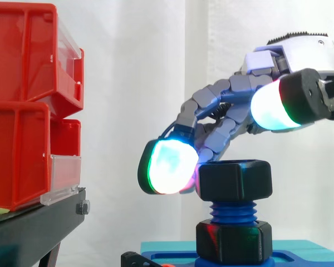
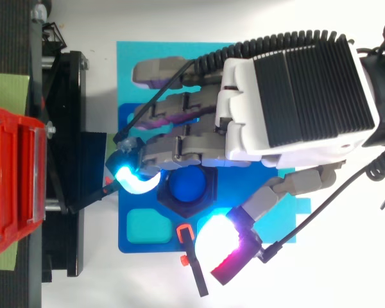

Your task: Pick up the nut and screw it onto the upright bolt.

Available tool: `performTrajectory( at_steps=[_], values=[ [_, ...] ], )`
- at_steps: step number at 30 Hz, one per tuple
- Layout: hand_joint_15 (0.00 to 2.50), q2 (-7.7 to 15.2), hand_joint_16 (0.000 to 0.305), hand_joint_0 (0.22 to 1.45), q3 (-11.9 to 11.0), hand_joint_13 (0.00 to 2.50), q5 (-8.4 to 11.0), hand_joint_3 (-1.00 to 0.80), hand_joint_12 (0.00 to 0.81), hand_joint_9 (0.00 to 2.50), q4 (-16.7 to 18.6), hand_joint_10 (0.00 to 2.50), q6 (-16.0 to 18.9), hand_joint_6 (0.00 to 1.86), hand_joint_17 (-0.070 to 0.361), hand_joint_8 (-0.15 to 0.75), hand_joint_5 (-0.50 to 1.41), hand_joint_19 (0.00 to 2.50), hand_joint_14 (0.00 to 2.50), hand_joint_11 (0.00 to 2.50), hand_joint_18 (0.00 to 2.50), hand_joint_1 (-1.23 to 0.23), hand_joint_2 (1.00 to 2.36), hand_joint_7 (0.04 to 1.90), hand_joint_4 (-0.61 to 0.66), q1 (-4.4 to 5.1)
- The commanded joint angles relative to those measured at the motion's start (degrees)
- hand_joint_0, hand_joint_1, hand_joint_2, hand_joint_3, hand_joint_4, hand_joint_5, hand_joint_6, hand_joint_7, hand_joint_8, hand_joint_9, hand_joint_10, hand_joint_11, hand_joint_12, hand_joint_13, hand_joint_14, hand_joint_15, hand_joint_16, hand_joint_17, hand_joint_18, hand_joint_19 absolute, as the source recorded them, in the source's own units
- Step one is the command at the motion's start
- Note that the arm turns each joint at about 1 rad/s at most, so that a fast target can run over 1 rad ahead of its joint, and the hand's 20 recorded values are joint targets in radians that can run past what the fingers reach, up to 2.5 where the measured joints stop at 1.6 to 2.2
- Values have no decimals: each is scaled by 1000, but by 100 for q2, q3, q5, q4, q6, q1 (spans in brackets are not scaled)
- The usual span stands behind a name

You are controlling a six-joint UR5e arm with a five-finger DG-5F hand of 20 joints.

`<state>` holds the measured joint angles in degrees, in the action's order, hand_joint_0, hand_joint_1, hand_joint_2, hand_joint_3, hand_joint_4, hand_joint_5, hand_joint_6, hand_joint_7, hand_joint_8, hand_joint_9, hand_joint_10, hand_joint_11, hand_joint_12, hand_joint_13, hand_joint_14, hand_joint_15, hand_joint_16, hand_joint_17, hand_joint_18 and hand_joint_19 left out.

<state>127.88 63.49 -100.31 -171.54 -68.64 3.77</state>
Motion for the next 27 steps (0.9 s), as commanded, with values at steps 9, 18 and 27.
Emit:
performTrajectory(
  at_steps=[9,18,27],
  values=[
    [106,0,20,503,41,832,12,-500,276,1110,51,9,0,503,44,255,-95,0,3,304,343,-358,1000,846,176,10],
    [422,0,20,524,41,1161,3,-500,312,1499,51,23,0,505,44,232,-73,8,14,985,516,-370,1000,1074,138,10],
    [758,0,25,536,32,1356,-15,-500,327,1700,51,26,0,505,56,161,-47,222,23,1560,705,-384,1000,1313,73,-69]
  ],
)
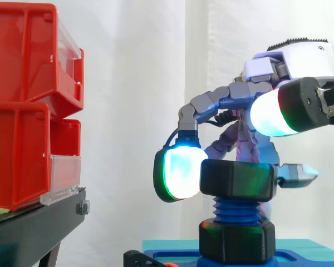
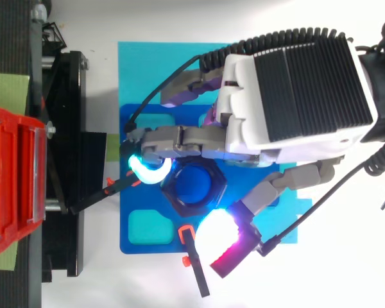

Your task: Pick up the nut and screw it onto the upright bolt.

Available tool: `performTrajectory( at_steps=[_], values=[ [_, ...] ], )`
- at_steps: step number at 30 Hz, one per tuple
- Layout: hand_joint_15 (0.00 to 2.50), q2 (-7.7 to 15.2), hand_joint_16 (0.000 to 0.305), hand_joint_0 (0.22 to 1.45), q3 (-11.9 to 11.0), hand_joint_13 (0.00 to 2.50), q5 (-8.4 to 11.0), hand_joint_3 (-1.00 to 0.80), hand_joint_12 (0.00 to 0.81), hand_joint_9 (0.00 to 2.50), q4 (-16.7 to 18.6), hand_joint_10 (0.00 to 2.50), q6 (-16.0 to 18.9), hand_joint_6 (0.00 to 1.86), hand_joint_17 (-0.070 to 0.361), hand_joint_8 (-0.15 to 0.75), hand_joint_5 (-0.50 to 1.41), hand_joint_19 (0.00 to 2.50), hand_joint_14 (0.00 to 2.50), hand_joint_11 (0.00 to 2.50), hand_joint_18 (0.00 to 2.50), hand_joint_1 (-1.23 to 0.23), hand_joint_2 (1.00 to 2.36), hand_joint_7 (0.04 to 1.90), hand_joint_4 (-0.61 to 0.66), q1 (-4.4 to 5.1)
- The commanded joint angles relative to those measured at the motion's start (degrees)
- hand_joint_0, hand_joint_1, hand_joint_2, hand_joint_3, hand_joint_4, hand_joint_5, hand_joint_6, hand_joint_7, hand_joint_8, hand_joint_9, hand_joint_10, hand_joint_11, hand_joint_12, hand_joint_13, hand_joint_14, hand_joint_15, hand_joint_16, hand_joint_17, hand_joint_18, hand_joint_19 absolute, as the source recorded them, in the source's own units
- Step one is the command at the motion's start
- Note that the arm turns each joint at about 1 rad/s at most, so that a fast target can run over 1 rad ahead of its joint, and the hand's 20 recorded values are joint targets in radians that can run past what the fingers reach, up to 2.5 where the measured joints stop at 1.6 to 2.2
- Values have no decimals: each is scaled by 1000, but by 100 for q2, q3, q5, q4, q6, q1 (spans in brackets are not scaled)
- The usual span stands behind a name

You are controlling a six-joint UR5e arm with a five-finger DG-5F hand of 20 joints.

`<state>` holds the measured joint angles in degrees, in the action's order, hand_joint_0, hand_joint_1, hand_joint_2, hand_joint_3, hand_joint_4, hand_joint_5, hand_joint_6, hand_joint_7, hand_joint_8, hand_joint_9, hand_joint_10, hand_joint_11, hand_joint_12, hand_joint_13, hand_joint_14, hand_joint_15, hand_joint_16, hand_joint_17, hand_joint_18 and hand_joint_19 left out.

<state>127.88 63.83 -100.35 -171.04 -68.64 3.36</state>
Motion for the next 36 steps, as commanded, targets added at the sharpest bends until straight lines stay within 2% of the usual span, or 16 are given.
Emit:
performTrajectory(
  at_steps=[1,5,9,13,19,25,28,29,33,34,35,36],
  values=[
    [764,0,25,537,-2,1358,-11,-500,326,1724,9,23,0,505,55,151,-45,228,23,1606,708,-384,1000,1325,64,-28],
    [833,0,25,543,-2,1434,-20,-500,315,1827,-9,25,0,505,56,109,-16,251,25,1783,759,-388,1000,1420,37,-98],
    [837,-44,25,546,-2,1464,-81,-500,316,1882,-61,26,-9,503,55,96,20,268,25,1809,786,-390,1000,1449,31,-186],
    [807,-44,24,548,-2,1472,-178,-500,310,1926,-246,30,-61,500,54,96,60,279,25,1696,818,-390,1000,1438,59,-336],
    [741,-115,23,550,-2,1519,-187,-500,283,1996,-466,35,-167,561,51,101,77,325,22,1362,930,-395,1000,1306,62,-415],
    [754,-194,21,549,-2,1640,-195,-500,245,2106,-852,39,-325,604,46,58,79,416,26,1299,1073,-403,1000,1206,71,-494],
    [739,-255,22,543,-2,1634,-195,-500,265,2099,-1037,41,-369,580,49,86,73,406,25,1316,1058,-390,1000,1251,60,-529],
    [737,-299,23,541,-2,1611,-195,-500,273,2062,-1081,38,-369,503,52,108,77,403,24,1299,1008,-382,1000,1384,64,-538],
    [698,-528,29,530,-55,1474,-195,-500,310,1893,-1037,33,-352,506,66,184,9,416,21,1205,930,-366,1000,1277,21,-538],
    [686,-528,31,528,-143,1428,-195,-500,314,1817,-993,32,-343,506,71,197,-12,425,23,1156,902,-364,1000,1217,42,-547],
    [674,-528,34,524,-327,1369,-195,-500,323,1749,-975,31,-343,506,76,213,-31,441,22,1118,899,-365,1000,1154,81,-547],
    [661,-519,34,522,-389,1348,-204,-500,325,1725,-984,30,-343,506,78,222,-37,443,21,1102,899,-365,1000,1130,94,-547]
  ],
)
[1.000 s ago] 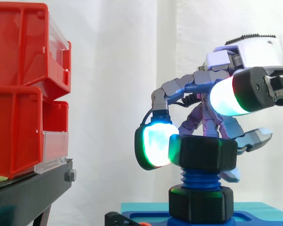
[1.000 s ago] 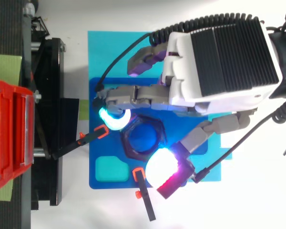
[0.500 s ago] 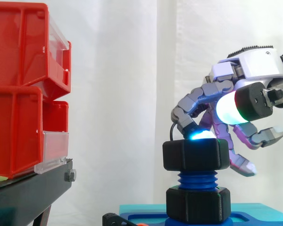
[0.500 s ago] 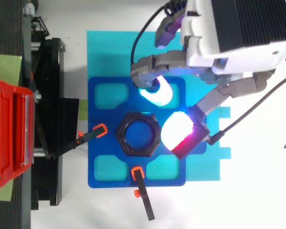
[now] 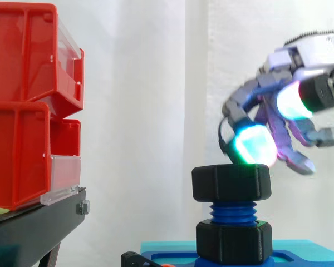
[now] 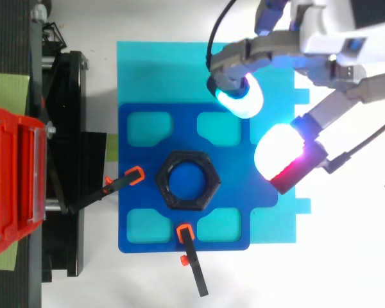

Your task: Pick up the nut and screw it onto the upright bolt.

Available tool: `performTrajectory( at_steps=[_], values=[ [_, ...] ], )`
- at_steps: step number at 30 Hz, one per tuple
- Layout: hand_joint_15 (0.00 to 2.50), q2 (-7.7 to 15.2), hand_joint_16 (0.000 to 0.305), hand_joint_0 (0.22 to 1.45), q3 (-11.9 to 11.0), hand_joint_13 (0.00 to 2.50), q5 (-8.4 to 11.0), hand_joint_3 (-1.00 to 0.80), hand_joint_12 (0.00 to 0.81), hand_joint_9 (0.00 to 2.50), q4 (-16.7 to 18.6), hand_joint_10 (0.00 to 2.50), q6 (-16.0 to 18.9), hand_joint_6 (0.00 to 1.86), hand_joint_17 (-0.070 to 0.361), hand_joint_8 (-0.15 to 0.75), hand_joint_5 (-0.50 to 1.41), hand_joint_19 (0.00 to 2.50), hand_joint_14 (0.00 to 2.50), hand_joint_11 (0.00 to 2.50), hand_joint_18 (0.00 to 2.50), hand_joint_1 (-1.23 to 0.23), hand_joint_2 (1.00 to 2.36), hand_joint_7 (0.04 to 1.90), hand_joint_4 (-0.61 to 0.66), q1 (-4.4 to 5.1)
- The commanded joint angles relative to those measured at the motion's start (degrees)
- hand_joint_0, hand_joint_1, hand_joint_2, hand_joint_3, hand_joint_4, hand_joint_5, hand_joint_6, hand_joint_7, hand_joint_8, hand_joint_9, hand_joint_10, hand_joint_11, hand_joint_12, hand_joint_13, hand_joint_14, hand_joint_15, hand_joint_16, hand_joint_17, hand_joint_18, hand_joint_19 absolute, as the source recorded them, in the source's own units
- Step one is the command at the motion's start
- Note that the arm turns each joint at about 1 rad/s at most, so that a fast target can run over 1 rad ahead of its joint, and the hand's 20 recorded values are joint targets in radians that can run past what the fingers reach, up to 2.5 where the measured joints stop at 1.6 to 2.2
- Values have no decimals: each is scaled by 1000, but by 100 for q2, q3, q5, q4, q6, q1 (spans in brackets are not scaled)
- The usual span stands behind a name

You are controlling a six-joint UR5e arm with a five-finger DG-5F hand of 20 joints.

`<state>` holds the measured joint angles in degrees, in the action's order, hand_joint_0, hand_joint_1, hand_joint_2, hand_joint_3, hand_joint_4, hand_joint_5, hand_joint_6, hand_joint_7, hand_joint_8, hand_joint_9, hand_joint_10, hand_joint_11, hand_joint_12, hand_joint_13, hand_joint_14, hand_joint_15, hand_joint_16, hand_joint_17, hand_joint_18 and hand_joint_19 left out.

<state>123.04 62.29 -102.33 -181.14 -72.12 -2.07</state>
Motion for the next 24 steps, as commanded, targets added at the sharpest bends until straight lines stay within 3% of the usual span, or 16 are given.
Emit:
performTrajectory(
  at_steps=[1,6,8,13,15,17,24],
  values=[
    [663,-43,36,521,-288,1331,-6,-500,329,1676,27,30,5,505,81,220,-48,447,21,1068,885,-366,1000,1086,120,-4],
    [530,-34,39,507,-358,1131,-15,-500,336,1399,70,18,-3,504,89,238,-95,457,18,681,780,-367,1000,851,174,67],
    [359,10,38,499,-358,942,-6,-500,324,1210,123,14,5,502,85,232,-107,397,12,393,641,-366,1000,751,151,93],
    [65,265,34,480,-358,577,11,-500,314,883,343,0,23,501,77,217,-129,171,2,0,270,-369,1000,634,130,198],
    [0,282,33,471,-349,432,11,-500,310,730,378,0,49,501,75,205,-144,34,0,0,94,-360,1000,577,108,225],
    [0,388,33,469,-305,370,55,-500,305,660,475,0,155,501,73,203,-151,0,0,0,7,-357,1000,561,102,313],
    [0,441,34,461,-68,310,117,-500,312,615,695,0,383,500,77,203,-157,0,0,0,0,-344,1000,553,93,453]
  ],
)
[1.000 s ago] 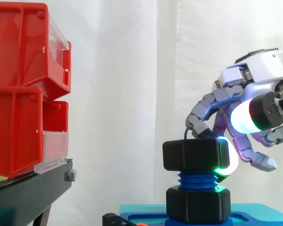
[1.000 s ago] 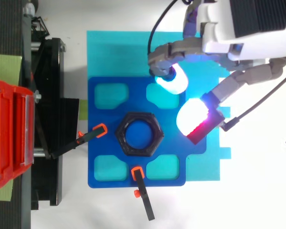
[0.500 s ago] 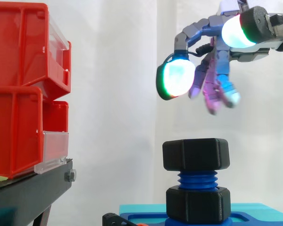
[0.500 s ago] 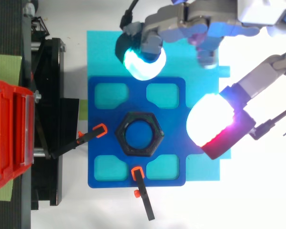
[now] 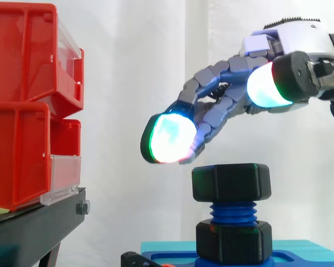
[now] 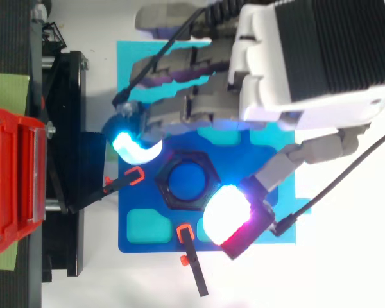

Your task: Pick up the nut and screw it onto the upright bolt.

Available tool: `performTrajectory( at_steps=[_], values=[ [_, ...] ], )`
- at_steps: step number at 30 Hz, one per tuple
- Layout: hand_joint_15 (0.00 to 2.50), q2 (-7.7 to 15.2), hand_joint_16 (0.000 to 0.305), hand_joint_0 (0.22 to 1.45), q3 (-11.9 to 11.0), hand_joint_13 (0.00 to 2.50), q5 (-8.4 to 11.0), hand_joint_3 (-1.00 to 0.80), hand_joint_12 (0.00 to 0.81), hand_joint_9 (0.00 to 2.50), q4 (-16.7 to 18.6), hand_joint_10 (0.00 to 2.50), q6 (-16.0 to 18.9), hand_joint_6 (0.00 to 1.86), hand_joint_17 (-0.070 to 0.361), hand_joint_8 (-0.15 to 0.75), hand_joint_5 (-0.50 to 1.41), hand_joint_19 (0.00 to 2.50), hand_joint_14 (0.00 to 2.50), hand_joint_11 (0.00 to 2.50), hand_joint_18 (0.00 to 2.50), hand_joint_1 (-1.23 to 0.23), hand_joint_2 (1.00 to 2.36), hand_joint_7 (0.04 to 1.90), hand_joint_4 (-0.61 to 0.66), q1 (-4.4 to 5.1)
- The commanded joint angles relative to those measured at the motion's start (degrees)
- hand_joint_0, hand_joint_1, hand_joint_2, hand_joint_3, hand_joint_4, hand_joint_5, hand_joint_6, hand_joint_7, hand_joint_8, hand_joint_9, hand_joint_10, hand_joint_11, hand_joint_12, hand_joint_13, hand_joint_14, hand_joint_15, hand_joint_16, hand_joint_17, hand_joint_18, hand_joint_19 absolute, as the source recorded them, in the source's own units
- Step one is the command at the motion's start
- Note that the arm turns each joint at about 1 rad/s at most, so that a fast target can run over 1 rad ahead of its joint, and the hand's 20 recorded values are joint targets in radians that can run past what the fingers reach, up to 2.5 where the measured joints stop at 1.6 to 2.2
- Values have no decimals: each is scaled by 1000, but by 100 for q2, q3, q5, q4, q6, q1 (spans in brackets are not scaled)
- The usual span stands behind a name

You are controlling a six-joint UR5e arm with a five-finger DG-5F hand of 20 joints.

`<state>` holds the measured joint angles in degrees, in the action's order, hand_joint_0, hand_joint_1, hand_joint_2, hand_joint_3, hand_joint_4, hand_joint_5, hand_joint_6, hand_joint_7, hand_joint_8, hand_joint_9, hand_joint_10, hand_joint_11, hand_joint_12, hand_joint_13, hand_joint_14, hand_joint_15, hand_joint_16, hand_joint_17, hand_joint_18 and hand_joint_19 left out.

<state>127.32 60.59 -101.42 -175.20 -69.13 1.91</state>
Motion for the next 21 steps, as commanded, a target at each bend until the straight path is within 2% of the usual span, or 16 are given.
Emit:
performTrajectory(
  at_steps=[1,4,9,15,21],
  values=[
    [0,12,34,461,155,309,43,-500,313,614,161,0,119,500,77,205,-157,0,0,0,0,-344,1000,553,93,81],
    [0,12,34,461,287,312,122,-500,314,612,293,0,207,501,77,205,-155,0,0,0,0,-341,1000,556,96,169],
    [0,12,34,463,313,330,175,-500,317,610,364,0,277,501,77,210,-152,0,0,0,0,-338,1000,569,105,222],
    [0,12,34,468,322,348,228,-500,321,620,364,0,347,501,77,219,-141,0,0,0,0,-340,1000,630,111,257],
    [10,20,33,481,322,449,237,-500,320,716,364,0,374,503,74,240,-106,0,0,0,43,-342,1000,770,145,274]
  ],
)
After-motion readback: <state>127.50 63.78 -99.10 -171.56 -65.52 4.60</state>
